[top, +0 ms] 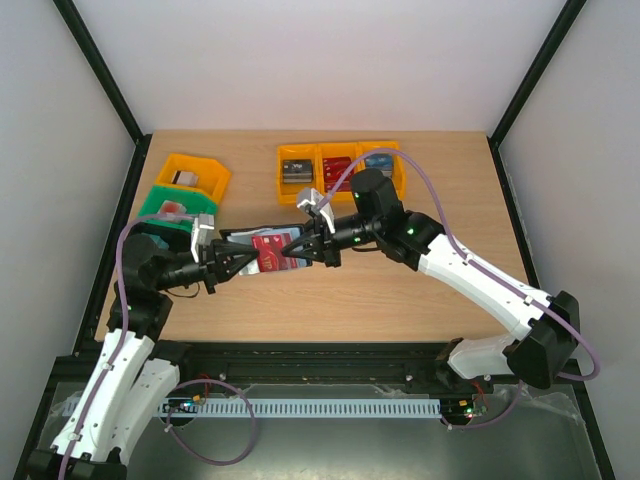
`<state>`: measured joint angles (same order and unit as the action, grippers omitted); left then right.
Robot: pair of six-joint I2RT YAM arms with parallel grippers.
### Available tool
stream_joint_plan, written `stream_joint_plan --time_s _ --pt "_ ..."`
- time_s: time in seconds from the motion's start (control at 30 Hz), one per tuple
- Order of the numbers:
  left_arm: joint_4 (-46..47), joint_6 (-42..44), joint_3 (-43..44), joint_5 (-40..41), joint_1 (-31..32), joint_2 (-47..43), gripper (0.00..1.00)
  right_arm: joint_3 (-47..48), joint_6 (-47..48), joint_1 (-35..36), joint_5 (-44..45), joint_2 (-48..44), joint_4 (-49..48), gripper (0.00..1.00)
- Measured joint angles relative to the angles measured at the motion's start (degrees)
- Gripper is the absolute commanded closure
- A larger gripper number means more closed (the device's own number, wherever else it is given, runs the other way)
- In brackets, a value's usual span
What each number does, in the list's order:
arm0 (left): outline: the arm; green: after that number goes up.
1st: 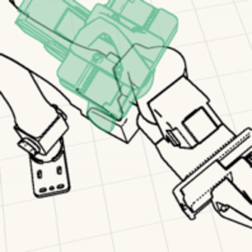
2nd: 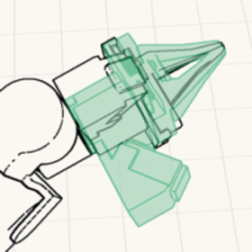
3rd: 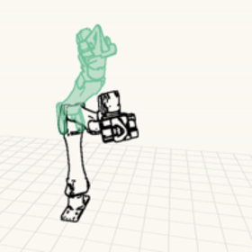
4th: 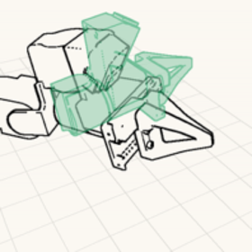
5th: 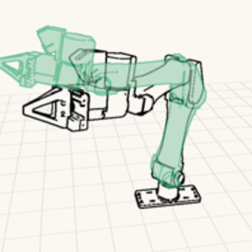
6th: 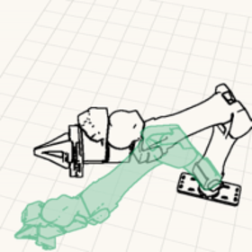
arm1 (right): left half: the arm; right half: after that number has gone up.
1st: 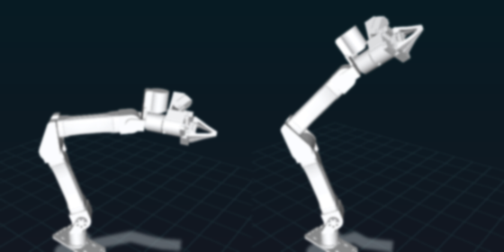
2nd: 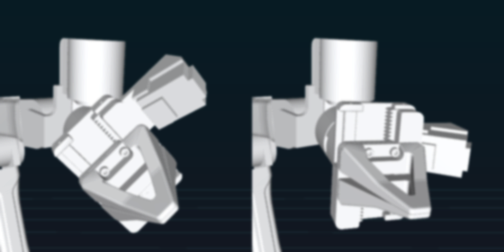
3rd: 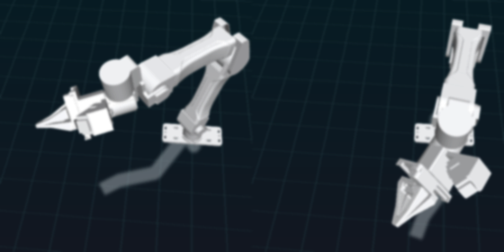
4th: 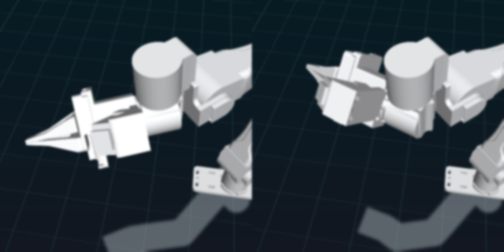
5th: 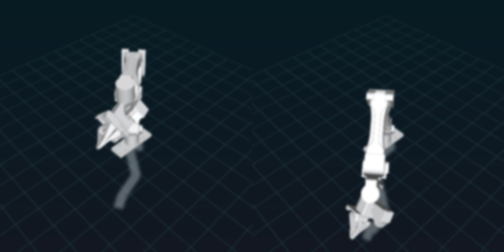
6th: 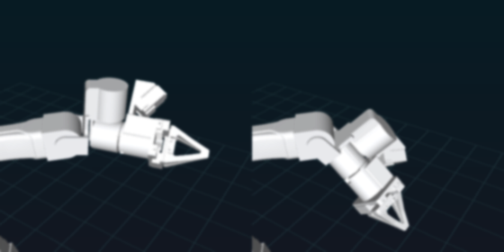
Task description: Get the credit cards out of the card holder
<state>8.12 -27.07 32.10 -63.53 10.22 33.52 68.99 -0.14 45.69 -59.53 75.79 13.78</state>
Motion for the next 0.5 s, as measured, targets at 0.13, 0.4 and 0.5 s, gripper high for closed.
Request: stream_joint_plan --time_s 0.13,0.4,0.5 --pt "-0.87 0.83 0.31 0.00 -0.02 -0.09 0.98 0.02 0.22 0.00 0.09 0.00 0.17 0.98" --pt "-3.39 3.30 0.98 0.33 -1.09 -0.24 0.98 0.02 1.09 -0.96 0.09 -0.04 1.40 0.98" --pt "-3.45 3.63 0.98 0.44 -1.14 -0.24 0.98 0.02 1.03 -1.01 0.09 -0.04 1.42 0.98"
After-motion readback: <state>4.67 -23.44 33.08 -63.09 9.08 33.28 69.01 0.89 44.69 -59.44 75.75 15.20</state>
